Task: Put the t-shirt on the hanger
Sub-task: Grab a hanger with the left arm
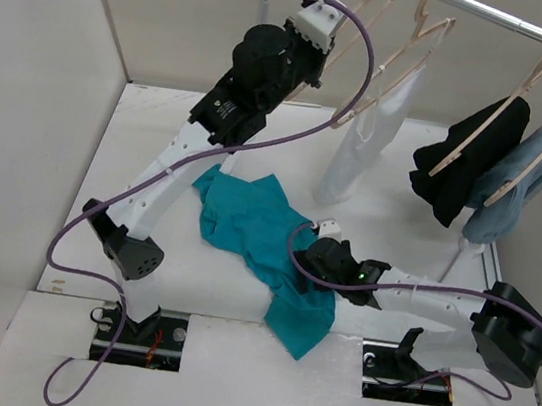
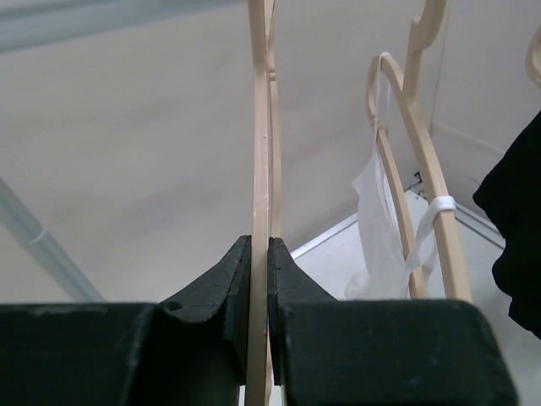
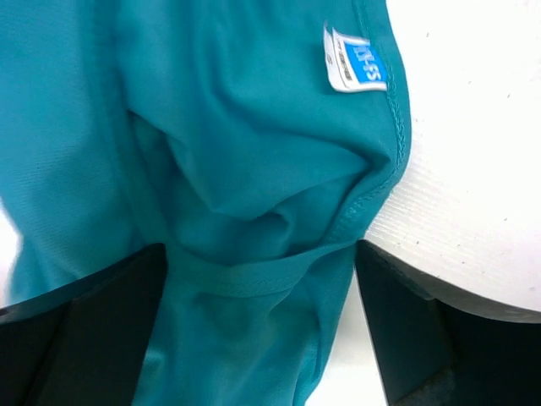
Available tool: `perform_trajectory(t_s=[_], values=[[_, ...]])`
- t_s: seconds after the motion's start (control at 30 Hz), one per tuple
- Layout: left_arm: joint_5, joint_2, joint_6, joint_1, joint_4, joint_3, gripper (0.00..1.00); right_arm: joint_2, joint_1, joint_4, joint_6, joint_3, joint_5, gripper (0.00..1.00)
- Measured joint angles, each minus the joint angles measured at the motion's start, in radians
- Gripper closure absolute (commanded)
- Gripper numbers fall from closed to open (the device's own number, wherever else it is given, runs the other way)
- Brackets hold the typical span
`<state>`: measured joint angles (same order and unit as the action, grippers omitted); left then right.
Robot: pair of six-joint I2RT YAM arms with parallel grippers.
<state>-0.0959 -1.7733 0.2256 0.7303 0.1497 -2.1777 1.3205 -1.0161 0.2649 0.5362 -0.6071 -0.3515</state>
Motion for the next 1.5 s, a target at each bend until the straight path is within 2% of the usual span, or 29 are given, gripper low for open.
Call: perform_trajectory(t_s=[0.2, 0.77, 1.07, 1.27, 1.5], values=[[-0.029, 0.090, 0.010, 0.000, 0.014, 0.028, 1.00, -0.066, 0.000, 0.030, -0.046, -0.058, 0.008, 0.01], [-0.144, 0.391, 0.001, 0.000, 0.070, 0.420, 1.00, -0.164, -0.016, 0.232, -0.155, -0.245, -0.045, 0.01], [-0.224, 0.703, -0.008, 0.016, 0.160, 0.824, 1.00, -0.239, -0.079, 0.336, -0.080, -0.440, -0.045, 0.01], [-0.235, 0.883, -0.040, 0.037, 0.240, 1.061, 1.00, -0.251, -0.110, 0.272, 0.006, -0.537, -0.056, 0.01], [-0.248, 0.918, -0.052, 0.037, 0.262, 1.129, 1.00, -0.111, -0.111, 0.099, 0.144, -0.604, -0.032, 0.01]])
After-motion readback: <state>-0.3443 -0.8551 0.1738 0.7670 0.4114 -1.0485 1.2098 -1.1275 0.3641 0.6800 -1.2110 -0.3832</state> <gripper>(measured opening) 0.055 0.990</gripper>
